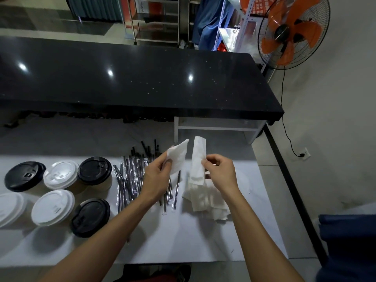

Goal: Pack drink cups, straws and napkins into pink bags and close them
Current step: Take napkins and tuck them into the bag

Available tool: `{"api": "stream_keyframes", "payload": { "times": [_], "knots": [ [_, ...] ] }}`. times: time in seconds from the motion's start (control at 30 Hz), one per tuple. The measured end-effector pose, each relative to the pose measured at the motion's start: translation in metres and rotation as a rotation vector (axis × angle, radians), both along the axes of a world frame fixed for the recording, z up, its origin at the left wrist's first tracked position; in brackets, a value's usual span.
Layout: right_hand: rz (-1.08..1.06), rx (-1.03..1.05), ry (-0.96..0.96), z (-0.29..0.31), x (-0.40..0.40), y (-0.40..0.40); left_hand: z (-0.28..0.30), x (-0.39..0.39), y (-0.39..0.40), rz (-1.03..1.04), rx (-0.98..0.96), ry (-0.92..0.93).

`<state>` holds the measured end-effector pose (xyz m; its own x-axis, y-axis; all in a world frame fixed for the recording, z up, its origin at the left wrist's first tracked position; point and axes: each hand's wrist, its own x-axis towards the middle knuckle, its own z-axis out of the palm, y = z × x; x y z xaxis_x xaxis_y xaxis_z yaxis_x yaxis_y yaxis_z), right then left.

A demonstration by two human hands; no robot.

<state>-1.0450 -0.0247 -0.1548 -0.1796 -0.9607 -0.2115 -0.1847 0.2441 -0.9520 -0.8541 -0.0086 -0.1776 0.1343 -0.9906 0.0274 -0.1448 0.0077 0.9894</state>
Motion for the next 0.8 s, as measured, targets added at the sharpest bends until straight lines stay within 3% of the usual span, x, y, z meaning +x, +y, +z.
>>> {"api": "stream_keyframes", "payload": {
  "times": [0.1,0.33,0.5,0.6,0.8],
  "knots": [
    [0.026,0.037,-0.163,0.006,0.017,-0.004,0.008,-0.007,0.005,-0.033,-0.04,-0.033],
    [0.127,0.081,-0.297,0.009,0.038,-0.004,0.002,-0.002,0.018,-0.137,-0.267,-0.232],
    [0.172,0.186,-0.491,0.007,0.041,-0.009,-0.015,0.015,0.019,-0.211,-0.325,-0.474],
    [0.236,0.173,-0.486,0.005,0.045,-0.009,-0.022,0.023,0.019,-0.224,-0.342,-0.562],
    [0.171,0.09,-0.373,0.0,0.067,-0.007,-0.003,0.037,0.033,-0.062,-0.213,-0.373]
  ]
}}
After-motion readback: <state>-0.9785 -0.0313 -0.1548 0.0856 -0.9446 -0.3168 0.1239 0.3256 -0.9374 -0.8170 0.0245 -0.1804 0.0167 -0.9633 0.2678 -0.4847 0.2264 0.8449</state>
